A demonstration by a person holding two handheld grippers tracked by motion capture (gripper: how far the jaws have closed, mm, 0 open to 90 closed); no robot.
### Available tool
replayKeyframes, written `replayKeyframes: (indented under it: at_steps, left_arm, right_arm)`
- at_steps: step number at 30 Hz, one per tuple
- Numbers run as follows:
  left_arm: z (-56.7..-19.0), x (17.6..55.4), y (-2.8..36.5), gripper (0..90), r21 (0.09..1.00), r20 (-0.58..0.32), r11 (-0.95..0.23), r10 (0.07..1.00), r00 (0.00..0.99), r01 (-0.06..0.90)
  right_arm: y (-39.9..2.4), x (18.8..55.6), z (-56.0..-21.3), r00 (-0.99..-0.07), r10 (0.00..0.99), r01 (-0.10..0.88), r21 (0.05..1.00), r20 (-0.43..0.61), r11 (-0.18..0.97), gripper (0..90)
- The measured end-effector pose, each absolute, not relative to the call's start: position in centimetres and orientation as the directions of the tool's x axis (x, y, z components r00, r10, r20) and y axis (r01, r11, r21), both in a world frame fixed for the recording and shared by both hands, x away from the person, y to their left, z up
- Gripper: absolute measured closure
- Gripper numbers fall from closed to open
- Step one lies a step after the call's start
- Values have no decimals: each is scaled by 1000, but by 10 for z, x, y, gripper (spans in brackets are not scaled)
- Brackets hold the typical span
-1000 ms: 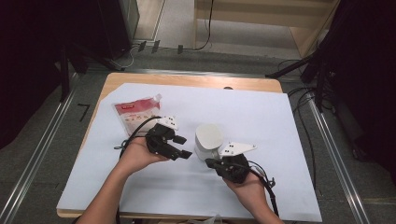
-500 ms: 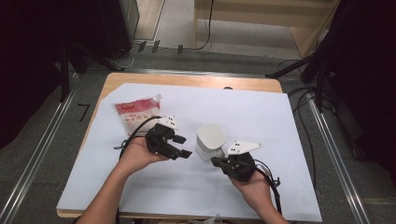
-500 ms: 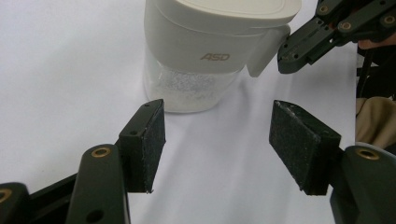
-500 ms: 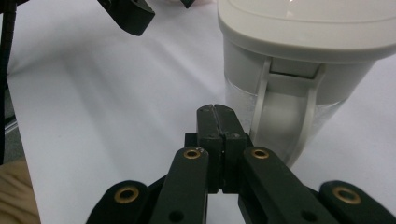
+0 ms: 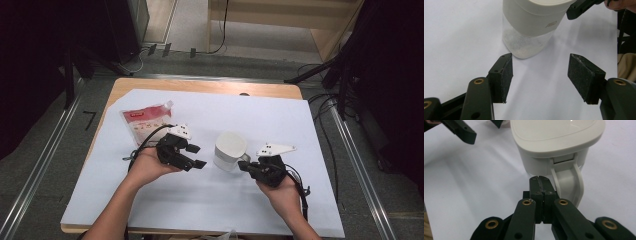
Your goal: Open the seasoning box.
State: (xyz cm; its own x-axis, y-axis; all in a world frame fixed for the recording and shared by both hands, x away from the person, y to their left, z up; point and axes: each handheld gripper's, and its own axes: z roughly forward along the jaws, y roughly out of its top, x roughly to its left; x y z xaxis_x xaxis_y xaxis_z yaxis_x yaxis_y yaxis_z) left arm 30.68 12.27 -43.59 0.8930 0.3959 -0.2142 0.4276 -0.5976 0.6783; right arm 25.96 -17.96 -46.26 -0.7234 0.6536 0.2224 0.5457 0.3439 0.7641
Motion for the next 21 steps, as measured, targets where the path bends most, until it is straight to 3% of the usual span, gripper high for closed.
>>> replayKeyframes:
  at_steps: [15, 21]
  left_arm:
    - [-438, 307, 117, 428, 682, -197, -594, 413, 889, 427]
    - [-439, 308, 114, 398, 700, -176, -588, 410, 895, 407]
  right_arm:
    - [-195, 278, -461, -701, 679, 568, 746, 219, 347, 900]
    - [-201, 288, -460, -698, 681, 575, 740, 222, 348, 900]
